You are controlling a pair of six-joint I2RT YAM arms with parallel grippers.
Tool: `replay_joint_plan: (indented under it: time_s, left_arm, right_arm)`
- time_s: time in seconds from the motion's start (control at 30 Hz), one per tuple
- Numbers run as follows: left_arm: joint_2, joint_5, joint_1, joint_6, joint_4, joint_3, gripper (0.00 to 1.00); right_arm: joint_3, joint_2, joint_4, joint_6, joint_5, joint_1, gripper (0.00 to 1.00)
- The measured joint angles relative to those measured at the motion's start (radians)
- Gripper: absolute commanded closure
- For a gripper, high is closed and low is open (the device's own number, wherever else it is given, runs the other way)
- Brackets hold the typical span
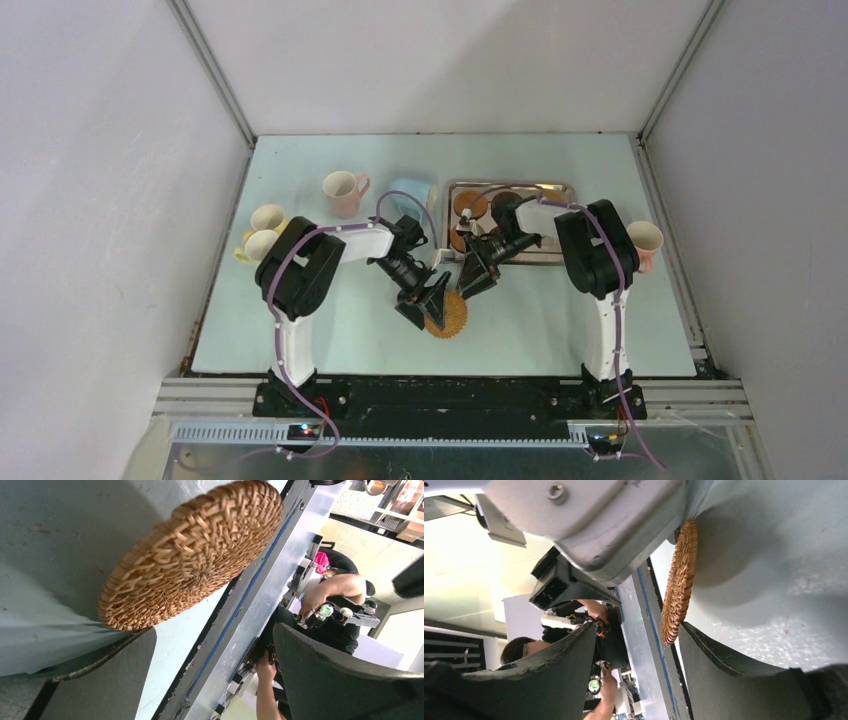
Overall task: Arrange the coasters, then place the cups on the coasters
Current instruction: Pick up the coaster from the center of the board.
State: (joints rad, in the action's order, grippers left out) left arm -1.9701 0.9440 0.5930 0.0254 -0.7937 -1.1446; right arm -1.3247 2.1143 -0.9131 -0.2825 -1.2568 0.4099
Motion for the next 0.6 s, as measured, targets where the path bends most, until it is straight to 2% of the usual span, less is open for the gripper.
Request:
replay_joint_plan:
  time_s: [0.43, 0.6]
  left_arm:
    - [0.008, -0.005, 0.0, 0.001, 0.029, 0.0, 0.02]
    - [0.01, -0.005, 0.0, 0.001, 0.037, 0.0, 0.02]
  right_arm:
    - [0.0, -0.009, -0.07, -0.086, -0.096, 0.056, 0.32]
    - [0.0, -0.009, -0.08, -0.098, -0.081, 0.087, 0.37]
